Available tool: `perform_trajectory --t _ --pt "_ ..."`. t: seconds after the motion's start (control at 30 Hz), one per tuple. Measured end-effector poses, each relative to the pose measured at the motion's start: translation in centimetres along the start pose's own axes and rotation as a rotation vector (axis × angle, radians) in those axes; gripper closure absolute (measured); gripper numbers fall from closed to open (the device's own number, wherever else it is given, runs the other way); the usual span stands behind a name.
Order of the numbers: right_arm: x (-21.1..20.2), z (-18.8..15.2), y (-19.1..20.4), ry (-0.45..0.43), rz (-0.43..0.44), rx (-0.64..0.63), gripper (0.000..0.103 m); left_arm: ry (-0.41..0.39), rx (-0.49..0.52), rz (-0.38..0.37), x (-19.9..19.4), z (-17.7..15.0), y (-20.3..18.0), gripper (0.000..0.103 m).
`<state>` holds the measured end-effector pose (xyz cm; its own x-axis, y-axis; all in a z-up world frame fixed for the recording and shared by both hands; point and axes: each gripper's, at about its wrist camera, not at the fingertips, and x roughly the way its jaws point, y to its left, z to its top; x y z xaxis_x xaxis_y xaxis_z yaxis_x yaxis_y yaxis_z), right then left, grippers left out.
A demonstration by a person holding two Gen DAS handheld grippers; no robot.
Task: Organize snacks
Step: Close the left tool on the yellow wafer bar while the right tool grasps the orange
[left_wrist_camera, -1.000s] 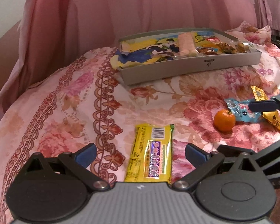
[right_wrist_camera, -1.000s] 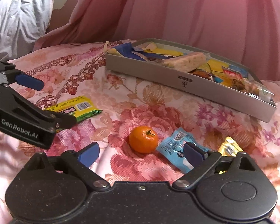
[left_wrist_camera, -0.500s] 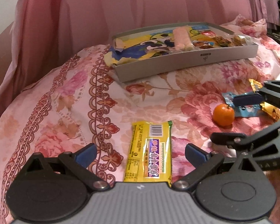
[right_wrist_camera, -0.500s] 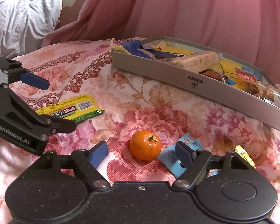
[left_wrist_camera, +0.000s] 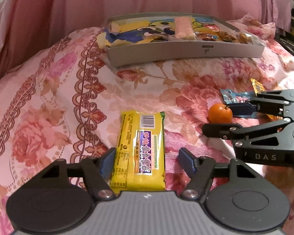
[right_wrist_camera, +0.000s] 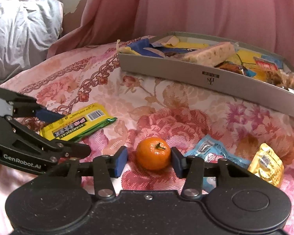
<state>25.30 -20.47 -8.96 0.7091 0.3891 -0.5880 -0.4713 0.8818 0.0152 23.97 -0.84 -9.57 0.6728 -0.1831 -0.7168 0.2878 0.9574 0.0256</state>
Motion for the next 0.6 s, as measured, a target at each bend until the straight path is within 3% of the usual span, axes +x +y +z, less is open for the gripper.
perform_trajectory --t 0.23,0.6 --pt "-0.1 0.0 -0.1 0.012 0.006 0.035 0.063 0.006 -0.036 0.027 -0.2 0.0 0.0 0.05" --pt "-1.3 -0.2 0.7 0.014 -0.026 0.016 0.065 0.041 -0.1 0.032 -1.0 -0.1 -0.3 0.052"
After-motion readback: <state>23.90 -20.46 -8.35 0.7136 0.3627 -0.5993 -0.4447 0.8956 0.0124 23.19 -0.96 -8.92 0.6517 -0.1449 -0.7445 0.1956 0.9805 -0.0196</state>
